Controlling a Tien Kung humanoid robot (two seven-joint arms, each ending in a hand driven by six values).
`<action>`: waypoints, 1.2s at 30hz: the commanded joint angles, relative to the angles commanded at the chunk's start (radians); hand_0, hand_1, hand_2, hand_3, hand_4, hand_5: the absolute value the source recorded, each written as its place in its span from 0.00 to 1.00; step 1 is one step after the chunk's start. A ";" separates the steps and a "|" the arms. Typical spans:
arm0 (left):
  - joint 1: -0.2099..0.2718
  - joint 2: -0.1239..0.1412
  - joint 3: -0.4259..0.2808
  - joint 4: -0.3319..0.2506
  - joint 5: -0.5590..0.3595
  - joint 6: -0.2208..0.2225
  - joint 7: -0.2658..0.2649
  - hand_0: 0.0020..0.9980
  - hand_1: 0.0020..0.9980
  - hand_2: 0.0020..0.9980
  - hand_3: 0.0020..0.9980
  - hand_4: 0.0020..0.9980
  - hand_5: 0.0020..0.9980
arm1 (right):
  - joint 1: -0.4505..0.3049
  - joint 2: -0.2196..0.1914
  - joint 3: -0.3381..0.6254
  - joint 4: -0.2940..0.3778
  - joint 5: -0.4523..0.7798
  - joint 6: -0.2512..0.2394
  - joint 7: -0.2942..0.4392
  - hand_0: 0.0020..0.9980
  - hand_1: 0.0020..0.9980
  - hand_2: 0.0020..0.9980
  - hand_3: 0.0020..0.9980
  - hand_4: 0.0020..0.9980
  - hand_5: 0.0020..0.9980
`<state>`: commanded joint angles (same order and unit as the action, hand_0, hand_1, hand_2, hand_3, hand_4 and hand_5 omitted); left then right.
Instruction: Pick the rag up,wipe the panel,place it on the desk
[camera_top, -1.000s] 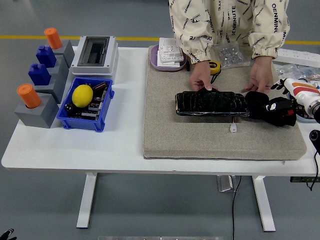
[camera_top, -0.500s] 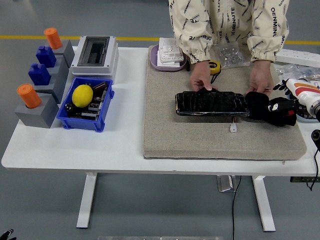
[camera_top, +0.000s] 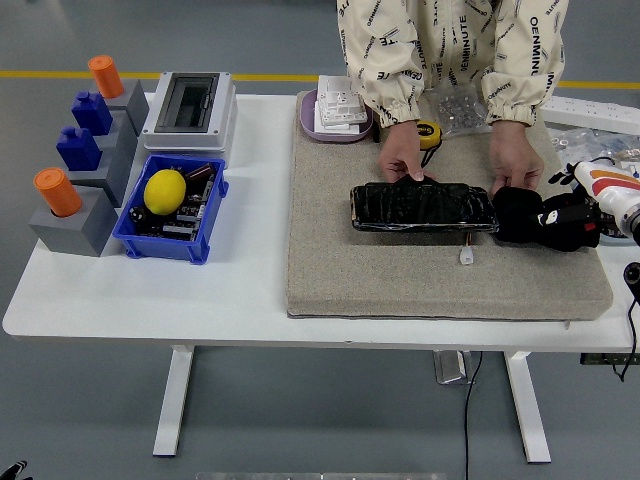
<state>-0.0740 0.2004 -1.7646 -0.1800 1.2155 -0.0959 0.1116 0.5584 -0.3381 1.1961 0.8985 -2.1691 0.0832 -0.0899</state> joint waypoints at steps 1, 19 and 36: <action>0.001 0.001 0.000 0.000 0.000 0.000 0.000 0.72 0.72 0.77 0.63 0.69 0.58 | 0.000 0.000 -0.001 0.000 0.001 0.000 0.000 0.74 0.67 0.76 0.75 1.00 0.51; 0.003 0.002 0.004 0.000 0.000 0.000 0.000 0.73 0.72 0.77 0.63 0.69 0.58 | 0.000 0.001 -0.012 -0.001 0.003 0.001 0.001 0.74 0.68 0.77 0.75 1.00 0.52; 0.001 0.000 0.001 0.000 0.000 0.000 0.001 0.73 0.72 0.77 0.63 0.69 0.58 | 0.004 -0.004 -0.008 0.000 0.002 0.004 0.001 0.74 0.68 0.77 0.75 1.00 0.52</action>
<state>-0.0733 0.2001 -1.7639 -0.1800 1.2155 -0.0956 0.1129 0.5626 -0.3425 1.1879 0.8986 -2.1674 0.0875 -0.0888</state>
